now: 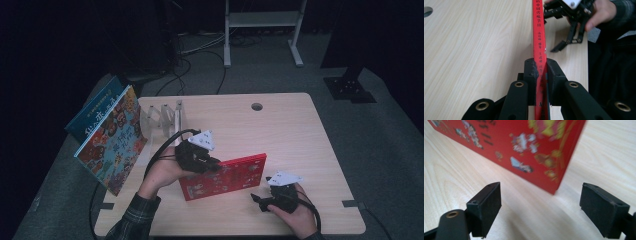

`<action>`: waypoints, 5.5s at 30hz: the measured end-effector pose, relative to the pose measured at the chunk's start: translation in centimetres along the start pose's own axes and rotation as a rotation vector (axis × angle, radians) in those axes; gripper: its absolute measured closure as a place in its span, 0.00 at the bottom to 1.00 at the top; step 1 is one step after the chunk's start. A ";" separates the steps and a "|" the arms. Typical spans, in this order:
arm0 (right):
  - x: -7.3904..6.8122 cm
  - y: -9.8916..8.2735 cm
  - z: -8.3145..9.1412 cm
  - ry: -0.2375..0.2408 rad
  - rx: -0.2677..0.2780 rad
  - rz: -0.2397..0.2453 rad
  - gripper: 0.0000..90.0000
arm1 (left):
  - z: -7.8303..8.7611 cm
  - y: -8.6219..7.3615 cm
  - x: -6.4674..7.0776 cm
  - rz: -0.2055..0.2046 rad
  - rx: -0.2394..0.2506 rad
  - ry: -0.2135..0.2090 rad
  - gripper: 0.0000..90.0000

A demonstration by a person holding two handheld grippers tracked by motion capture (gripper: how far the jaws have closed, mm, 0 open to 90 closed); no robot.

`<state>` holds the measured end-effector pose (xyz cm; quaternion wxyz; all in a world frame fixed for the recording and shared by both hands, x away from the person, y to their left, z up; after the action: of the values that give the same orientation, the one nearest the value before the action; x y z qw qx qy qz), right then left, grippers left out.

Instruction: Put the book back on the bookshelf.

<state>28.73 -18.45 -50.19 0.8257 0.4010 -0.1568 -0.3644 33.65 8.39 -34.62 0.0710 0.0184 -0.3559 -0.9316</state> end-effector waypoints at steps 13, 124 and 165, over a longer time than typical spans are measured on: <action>-1.0 0.4 -1.0 0.089 0.001 0.027 0.22 | 0.2 -0.1 -0.3 -0.008 -0.013 -0.021 0.88; 4.4 -2.0 0.7 -0.062 -0.094 -0.026 0.16 | 7.0 0.7 1.0 0.052 0.332 0.010 0.89; 4.6 -2.1 0.4 -0.084 -0.064 -0.050 0.14 | 14.8 -8.7 1.2 0.254 0.480 0.310 0.89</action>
<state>30.68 -22.90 -51.74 0.8215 0.3626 -0.1693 -0.4062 30.14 24.38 -29.35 0.2339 0.1318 -0.5502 -0.7907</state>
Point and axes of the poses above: each handheld gripper's, and its own axes: z roughly backward along the jaws, y roughly out of its top, x roughly to its right, the point moved 2 cm from there along -z, roughly forward along the jaws, and after that the axes turned 1 degree about -z, right-handed, at the moved point
